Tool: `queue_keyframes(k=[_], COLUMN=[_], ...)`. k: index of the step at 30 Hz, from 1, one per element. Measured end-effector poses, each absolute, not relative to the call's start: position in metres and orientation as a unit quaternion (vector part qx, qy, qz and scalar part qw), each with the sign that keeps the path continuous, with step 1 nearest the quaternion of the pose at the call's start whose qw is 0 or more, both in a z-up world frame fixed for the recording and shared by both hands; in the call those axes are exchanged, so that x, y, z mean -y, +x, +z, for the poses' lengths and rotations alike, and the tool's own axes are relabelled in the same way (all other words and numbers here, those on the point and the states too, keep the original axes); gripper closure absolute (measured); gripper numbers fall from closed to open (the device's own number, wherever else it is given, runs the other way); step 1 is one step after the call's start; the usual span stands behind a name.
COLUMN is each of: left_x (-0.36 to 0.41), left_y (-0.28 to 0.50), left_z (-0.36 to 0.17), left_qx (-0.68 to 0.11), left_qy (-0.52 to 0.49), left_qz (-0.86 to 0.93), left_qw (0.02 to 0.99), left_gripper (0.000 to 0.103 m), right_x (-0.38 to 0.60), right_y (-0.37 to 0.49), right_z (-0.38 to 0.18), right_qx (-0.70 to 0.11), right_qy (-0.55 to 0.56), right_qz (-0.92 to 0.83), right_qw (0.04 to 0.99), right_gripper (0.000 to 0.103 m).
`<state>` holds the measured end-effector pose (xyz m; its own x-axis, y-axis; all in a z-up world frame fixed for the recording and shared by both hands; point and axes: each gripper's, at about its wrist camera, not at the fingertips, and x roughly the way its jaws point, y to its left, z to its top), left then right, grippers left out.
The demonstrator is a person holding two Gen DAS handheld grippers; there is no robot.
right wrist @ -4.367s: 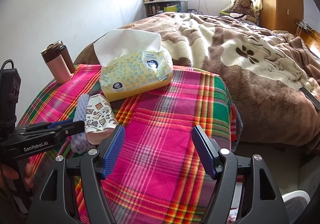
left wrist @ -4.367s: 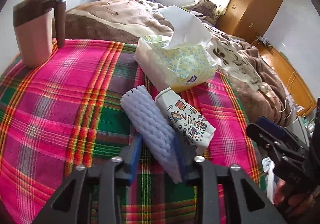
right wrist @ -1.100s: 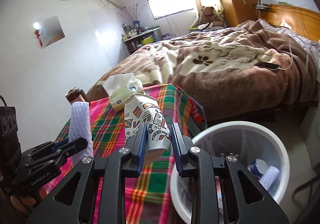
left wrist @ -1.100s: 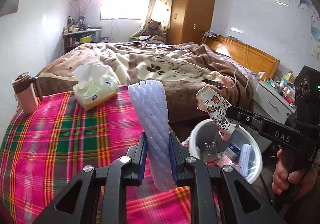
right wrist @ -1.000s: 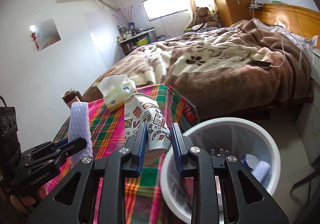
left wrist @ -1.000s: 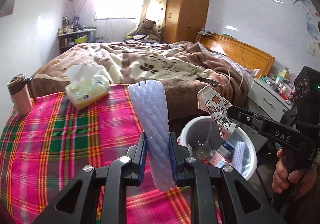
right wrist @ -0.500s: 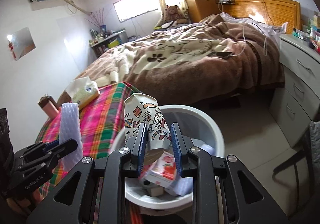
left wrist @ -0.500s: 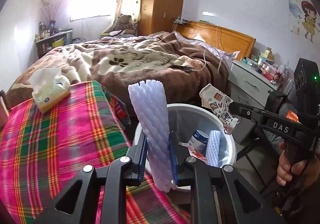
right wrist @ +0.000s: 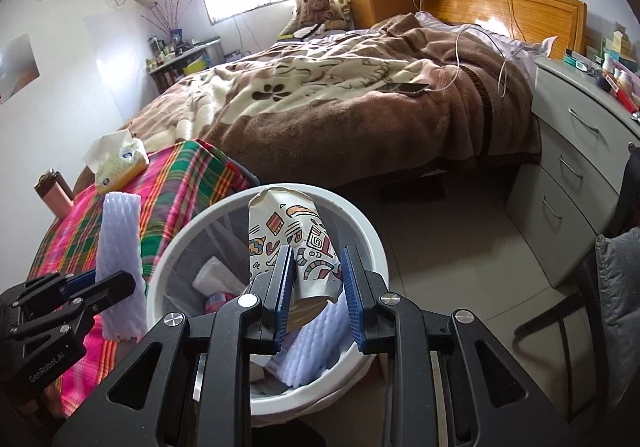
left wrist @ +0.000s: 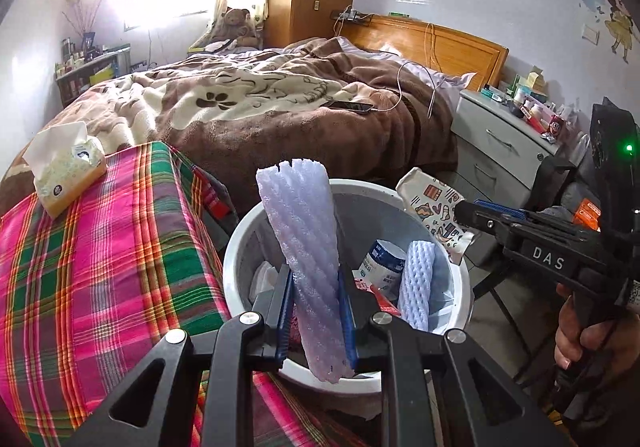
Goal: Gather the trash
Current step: 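Open both tools to drop the cup and foam sleeve into the bin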
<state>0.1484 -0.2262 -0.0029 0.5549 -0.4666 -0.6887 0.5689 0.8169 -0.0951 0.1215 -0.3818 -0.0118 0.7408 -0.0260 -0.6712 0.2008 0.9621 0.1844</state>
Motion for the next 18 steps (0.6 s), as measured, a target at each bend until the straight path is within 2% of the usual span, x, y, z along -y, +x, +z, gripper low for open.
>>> queue_keyframes(k=[4, 6, 8, 9, 12, 18], left_x=[0.231, 0.231, 0.228, 0.227, 0.224, 0.218], left_y=[0.151, 0.153, 0.153, 0.153, 0.153, 0.148], left_z=[-0.007, -0.007, -0.007, -0.006, -0.005, -0.003], left_qx=[-0.374, -0.376, -0.373, -0.372, -0.373, -0.371], left_qy=[0.074, 0.071, 0.071, 0.070, 0.067, 0.067], left_qz=[-0.293, -0.290, -0.282, -0.281, -0.278, -0.266], left_qw=[0.877, 0.877, 0.881, 0.882, 0.883, 0.888], left_gripper=[0.079, 0.071, 0.057, 0.055, 0.054, 0.053], right_x=[0.383, 0.384, 0.384, 0.385, 0.384, 0.378], right_y=[0.121, 0.120, 0.120, 0.120, 0.119, 0.112], right_z=[-0.012, -0.010, -0.010, -0.010, -0.013, -0.012], right_qx=[-0.356, -0.353, -0.353, -0.353, -0.356, -0.356], right_qy=[0.117, 0.117, 0.119, 0.121, 0.124, 0.122], right_qz=[-0.062, -0.064, -0.063, -0.064, -0.064, -0.064], right_qw=[0.925, 0.926, 0.926, 0.925, 0.924, 0.924], right_gripper=[0.077, 0.077, 0.076, 0.072, 0.051, 0.051])
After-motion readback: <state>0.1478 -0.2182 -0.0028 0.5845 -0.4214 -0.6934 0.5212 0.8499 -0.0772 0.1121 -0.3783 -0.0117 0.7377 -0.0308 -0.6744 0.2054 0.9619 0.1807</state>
